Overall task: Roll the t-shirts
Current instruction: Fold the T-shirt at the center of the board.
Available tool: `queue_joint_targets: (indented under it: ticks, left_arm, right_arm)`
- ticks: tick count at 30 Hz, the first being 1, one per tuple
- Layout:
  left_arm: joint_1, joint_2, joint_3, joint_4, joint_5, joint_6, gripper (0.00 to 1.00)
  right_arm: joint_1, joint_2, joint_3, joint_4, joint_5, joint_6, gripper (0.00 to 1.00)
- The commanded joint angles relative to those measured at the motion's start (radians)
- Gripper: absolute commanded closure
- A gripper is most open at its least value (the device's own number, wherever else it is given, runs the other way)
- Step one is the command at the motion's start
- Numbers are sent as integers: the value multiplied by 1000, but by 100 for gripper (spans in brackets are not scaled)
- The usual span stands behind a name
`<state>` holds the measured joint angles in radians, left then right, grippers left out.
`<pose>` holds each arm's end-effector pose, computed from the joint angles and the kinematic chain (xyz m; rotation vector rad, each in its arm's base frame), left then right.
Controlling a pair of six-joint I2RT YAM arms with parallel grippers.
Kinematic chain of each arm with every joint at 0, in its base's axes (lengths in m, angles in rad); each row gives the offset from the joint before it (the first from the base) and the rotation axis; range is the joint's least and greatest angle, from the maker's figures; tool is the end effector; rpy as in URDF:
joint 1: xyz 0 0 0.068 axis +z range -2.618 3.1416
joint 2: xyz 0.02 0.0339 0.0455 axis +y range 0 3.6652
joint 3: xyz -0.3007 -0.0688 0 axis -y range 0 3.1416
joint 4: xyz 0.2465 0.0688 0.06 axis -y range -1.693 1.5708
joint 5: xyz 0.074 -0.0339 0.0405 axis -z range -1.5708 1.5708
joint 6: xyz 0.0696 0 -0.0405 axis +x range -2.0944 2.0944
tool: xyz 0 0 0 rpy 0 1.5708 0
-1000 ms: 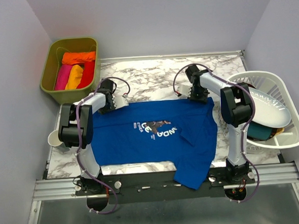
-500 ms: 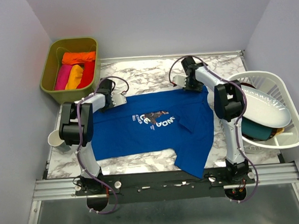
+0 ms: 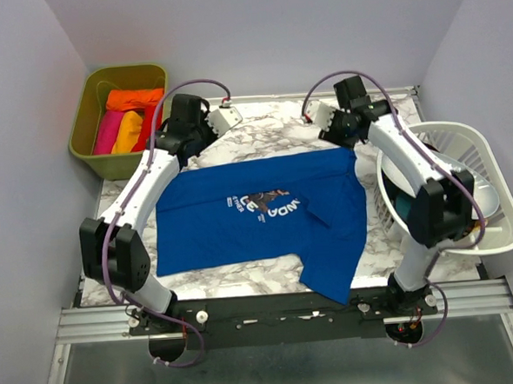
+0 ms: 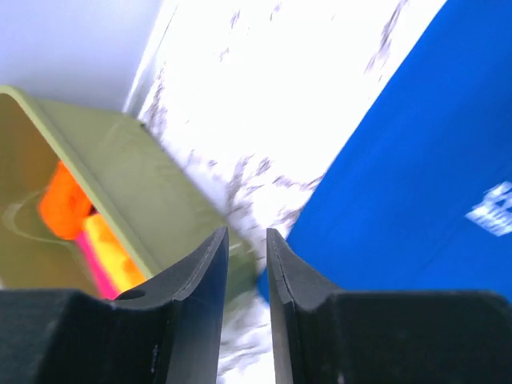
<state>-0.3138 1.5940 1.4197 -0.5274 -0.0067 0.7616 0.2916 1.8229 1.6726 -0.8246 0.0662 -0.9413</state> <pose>0.3709 -0.1199 0.3378 1.1668 1.9637 0.2429 0.4115 0.1187 0.3084 -1.4687 2.1182 -0.3335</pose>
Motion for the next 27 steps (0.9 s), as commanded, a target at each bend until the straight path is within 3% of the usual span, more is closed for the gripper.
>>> queue_joint_targets:
  ticks: [1,4,9,16,21,27]
  left_arm:
    - [7,-48,38,-106,183,-454,63]
    - [13,-117,1,-72,229,-579,61]
    - [13,-232,-76,-17,234,-624,57]
    - [31,-319,-205,-34,237,-565,55]
    - [143,-345,-267,-62,353,-545,55]
    - [179,-399,-287,-65,379,-513,54]
  right_arm:
    - [127,-141,-187,-44,-256,-6,45]
    - [219,-218,-272,-71,-356,-59,46]
    - [331,-197,-274,-120,-371,-102,49]
    - [374,-82,-284,-137,-355,-143,52]
    - [376,-16,-291,-108,-365,-165,54]
    - [380,94,-211,-156,-309,-143,57]
